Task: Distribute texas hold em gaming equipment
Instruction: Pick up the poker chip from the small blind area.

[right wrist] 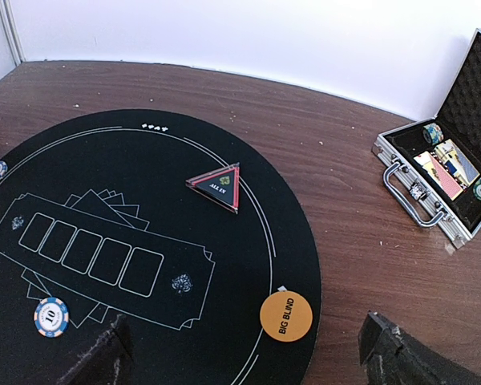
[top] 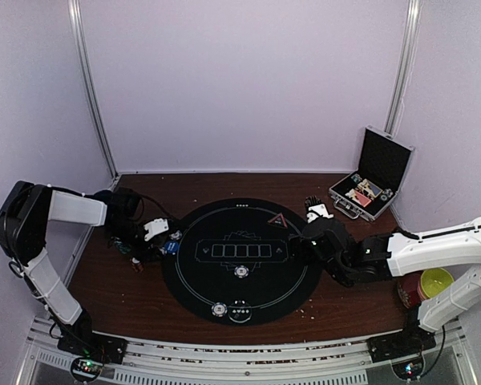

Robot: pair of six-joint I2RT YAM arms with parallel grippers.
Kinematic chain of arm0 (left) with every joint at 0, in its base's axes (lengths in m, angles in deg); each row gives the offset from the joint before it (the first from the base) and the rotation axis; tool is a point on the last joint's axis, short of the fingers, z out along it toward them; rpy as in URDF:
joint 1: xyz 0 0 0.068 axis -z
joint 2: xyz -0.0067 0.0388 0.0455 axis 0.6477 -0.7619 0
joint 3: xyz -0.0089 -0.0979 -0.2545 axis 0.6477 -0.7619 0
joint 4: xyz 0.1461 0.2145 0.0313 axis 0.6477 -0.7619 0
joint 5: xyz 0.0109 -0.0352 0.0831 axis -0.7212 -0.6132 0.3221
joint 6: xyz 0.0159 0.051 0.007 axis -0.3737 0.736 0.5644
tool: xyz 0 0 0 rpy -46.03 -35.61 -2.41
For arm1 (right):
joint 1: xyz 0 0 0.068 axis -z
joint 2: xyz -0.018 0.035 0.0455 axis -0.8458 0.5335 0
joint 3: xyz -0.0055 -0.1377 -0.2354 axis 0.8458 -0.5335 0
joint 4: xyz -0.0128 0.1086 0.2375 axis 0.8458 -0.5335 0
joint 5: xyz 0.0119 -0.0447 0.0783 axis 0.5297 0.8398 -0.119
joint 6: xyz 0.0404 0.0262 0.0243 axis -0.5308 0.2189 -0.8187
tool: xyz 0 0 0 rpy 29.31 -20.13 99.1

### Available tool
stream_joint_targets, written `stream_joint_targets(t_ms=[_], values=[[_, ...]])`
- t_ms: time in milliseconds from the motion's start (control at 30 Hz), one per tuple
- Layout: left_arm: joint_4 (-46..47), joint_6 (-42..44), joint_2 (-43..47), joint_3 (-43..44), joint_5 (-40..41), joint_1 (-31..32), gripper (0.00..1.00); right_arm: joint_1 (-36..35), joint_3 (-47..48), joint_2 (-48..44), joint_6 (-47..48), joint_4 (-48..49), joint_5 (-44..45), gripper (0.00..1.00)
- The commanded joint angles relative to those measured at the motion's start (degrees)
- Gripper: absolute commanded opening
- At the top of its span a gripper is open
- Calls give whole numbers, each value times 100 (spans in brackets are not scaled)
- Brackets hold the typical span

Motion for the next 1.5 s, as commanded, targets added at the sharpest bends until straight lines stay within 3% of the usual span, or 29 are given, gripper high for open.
stream_joint_targets(t_ms=[0,1467], values=[[-189,95,-65,156,6,-65,59,26,-30,-53,-62,-4,49,100],[-377,17,-131,313,-156,-67,39,26,-38,-88,-63,-1,59,100]])
